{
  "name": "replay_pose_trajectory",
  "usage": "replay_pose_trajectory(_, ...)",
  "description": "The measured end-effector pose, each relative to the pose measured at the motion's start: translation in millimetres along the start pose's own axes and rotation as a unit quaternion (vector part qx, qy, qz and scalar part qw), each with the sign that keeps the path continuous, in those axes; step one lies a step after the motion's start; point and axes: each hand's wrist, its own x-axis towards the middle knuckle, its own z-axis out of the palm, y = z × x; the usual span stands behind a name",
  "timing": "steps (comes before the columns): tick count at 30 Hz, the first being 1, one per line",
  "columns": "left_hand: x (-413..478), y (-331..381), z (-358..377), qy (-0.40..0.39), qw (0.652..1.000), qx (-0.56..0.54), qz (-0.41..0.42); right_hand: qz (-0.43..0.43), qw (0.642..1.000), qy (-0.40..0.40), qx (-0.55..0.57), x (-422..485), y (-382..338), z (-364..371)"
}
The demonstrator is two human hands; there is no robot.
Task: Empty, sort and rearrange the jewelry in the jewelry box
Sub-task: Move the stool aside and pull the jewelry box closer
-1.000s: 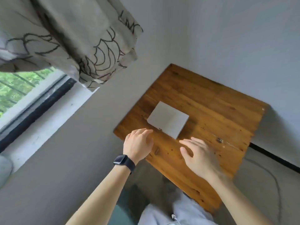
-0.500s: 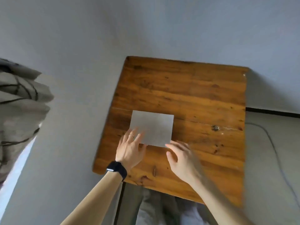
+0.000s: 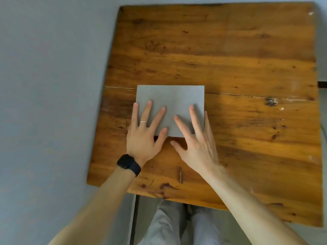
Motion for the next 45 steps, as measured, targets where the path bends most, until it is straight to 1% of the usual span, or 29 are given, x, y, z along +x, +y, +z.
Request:
replay_pose_trajectory(2,-0.3,-2.9,4.8,0.030,1.000,0.002,0.009,0.001,0.998,0.059,-0.007,-0.1,1.1,12.6)
replay_pose_trajectory(5,0.0,-7.2,10.0,0.057,0.998,0.024,0.024,0.000,0.993,0.119,-0.017,0.1,4.7,25.7)
replay_pose_trajectory(8,-0.2,-8.4,15.1,0.085,0.995,0.045,0.032,-0.013,0.987,0.156,-0.022,-2.0,9.3,33.4)
replay_pose_trajectory(11,-2.3,-5.6,19.1,0.111,0.992,0.051,0.020,-0.014,0.983,0.180,-0.025,-2.2,10.7,36.7)
replay_pose_trajectory(14,-10.9,-1.1,17.4,0.106,0.993,0.047,0.010,-0.010,0.983,0.183,-0.012,-10.2,7.2,35.5)
replay_pose_trajectory(17,-34.9,5.1,13.6,0.082,0.996,0.038,0.009,-0.008,0.985,0.173,0.015,-36.1,1.3,32.1)
replay_pose_trajectory(20,-65.9,12.4,14.9,0.052,0.998,0.011,0.015,-0.005,0.985,0.168,0.041,-71.0,-4.2,28.9)
replay_pose_trajectory(24,-93.2,17.1,11.2,0.005,0.999,-0.030,0.022,0.018,0.981,0.163,0.107,-104.1,-12.0,23.9)
replay_pose_trajectory(28,-109.7,20.1,1.8,-0.057,0.998,-0.028,0.020,0.010,0.980,0.148,0.129,-127.1,-14.7,21.8)
replay_pose_trajectory(30,-114.0,21.0,-4.1,-0.075,0.997,-0.025,0.016,0.013,0.981,0.140,0.133,-134.1,-14.6,20.6)
replay_pose_trajectory(32,-120.5,23.4,-7.1,-0.075,0.997,-0.019,0.012,0.021,0.981,0.137,0.133,-138.9,-14.6,19.3)
replay_pose_trajectory(36,-135.3,19.3,-4.3,-0.048,0.999,0.013,0.007,0.031,0.985,0.120,0.117,-141.8,-16.0,16.6)
replay_pose_trajectory(39,-145.5,12.7,-1.4,-0.028,1.000,0.003,0.000,0.032,0.988,0.121,0.085,-145.4,-11.7,21.4)
replay_pose_trajectory(41,-148.6,13.0,-0.7,-0.025,0.999,-0.016,-0.019,0.084,0.984,0.138,0.076,-151.1,-7.4,29.3)
replay_pose_trajectory(43,-147.4,12.5,-1.6,-0.024,0.998,-0.042,-0.036,0.146,0.972,0.159,0.091,-154.3,-4.0,35.6)
replay_pose_trajectory(45,-144.8,7.2,-4.7,-0.020,0.997,-0.068,-0.034,0.174,0.965,0.164,0.111,-152.7,-1.5,37.2)
